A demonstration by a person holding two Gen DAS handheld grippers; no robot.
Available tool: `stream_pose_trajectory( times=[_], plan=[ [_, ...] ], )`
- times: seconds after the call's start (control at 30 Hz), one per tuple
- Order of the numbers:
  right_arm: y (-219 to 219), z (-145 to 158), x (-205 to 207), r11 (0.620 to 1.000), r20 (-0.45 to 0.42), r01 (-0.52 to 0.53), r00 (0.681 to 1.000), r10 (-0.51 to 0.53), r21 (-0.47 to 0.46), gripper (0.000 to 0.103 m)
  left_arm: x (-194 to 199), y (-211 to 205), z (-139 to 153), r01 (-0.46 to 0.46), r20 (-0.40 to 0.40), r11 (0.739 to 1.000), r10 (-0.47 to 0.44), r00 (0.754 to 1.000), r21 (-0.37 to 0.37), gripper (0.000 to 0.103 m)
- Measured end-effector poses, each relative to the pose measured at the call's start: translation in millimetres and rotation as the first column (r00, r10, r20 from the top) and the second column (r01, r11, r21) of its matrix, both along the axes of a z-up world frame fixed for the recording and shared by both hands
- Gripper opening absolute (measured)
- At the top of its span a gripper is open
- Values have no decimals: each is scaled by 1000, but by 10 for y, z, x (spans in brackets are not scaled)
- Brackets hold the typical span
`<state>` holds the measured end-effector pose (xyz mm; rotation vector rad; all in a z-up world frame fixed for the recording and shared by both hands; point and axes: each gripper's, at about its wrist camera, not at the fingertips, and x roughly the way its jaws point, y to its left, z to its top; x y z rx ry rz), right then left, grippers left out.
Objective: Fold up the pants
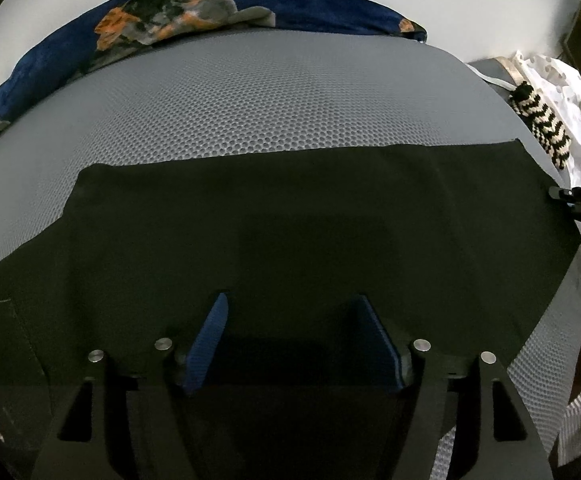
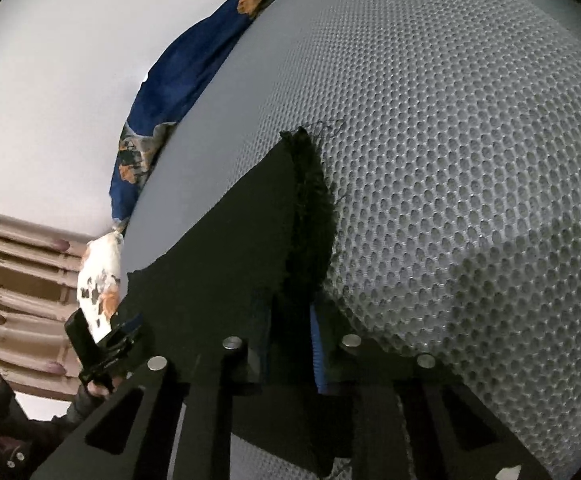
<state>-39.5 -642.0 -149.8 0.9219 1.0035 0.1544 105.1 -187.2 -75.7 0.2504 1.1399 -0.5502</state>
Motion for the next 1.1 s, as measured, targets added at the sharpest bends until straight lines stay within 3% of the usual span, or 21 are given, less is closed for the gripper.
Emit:
stream_pose_trajectory(
  times=[0.17, 0.4, 0.73, 0.93, 1.1],
  plan=[
    [225, 117, 15, 995, -2, 58, 998, -58, -79, 10, 9, 33, 16, -6, -2, 1000, 6, 1000, -24, 69],
    [597, 493, 54, 996, 77, 84, 994, -81, -30, 10, 11, 226, 175, -27, 35, 997, 29, 999, -66, 69],
    [1656, 925, 614, 998, 147, -55, 988, 53, 6, 10, 63, 801, 382, -86, 82, 990, 95, 992, -113, 69],
    [2447, 840, 1094, 985, 121, -172, 978, 168, 21, 9, 39, 1304, 475, -149, 118, 981, 163, 980, -121, 69],
    [3171, 656, 1426, 956, 84, -294, 953, 292, 15, 9, -31, 1695, 514, -194, 120, 971, 211, 970, -138, 69]
  ],
)
